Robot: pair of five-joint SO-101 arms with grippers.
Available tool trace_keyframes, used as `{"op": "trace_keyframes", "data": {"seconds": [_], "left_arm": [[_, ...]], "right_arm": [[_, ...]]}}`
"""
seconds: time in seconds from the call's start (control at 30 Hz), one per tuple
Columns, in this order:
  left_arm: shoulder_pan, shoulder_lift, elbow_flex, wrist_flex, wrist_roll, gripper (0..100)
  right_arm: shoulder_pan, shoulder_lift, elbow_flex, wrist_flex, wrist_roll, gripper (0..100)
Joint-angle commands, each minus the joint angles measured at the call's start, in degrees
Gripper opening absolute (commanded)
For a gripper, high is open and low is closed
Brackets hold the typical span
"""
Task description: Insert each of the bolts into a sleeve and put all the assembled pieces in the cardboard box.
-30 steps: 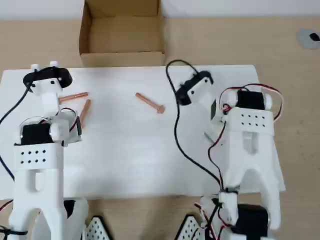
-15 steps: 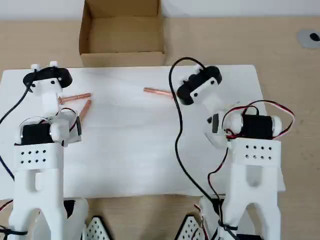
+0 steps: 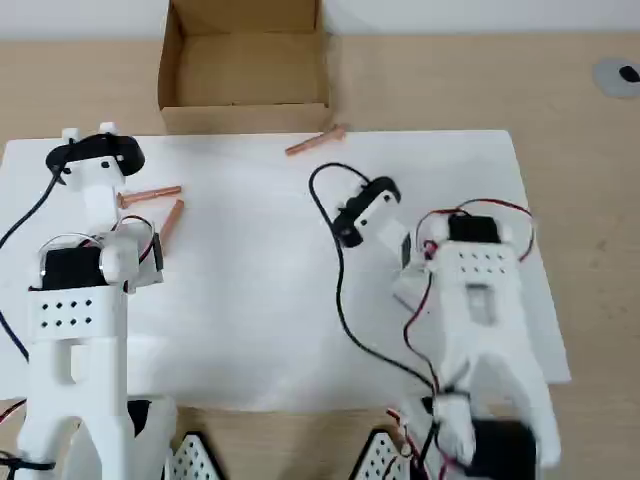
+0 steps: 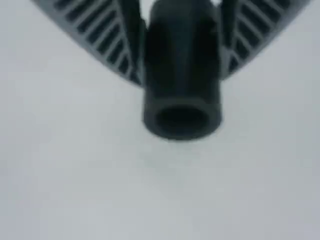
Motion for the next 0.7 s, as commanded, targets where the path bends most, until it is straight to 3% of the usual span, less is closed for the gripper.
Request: {"op": "trace_keyframes", "data": {"seconds": [0.0,0.33,0.67], "left_arm": [[-0.53,-1.54,-2.81,0.79,-1.23,2],[-0.62,-1.54,-2.81,1.32,-2.20,2],[-0.62,-1.54,-2.81,1.23,-2.20,2]], "right_arm": [[0.57,9.45,-4.53,-4.04,-1.23,1.3],[0.66,24.57,-16.40,-5.54,-1.58,1.6],[0.84,37.05,-19.82,-4.13,2.55,16.7]]}}
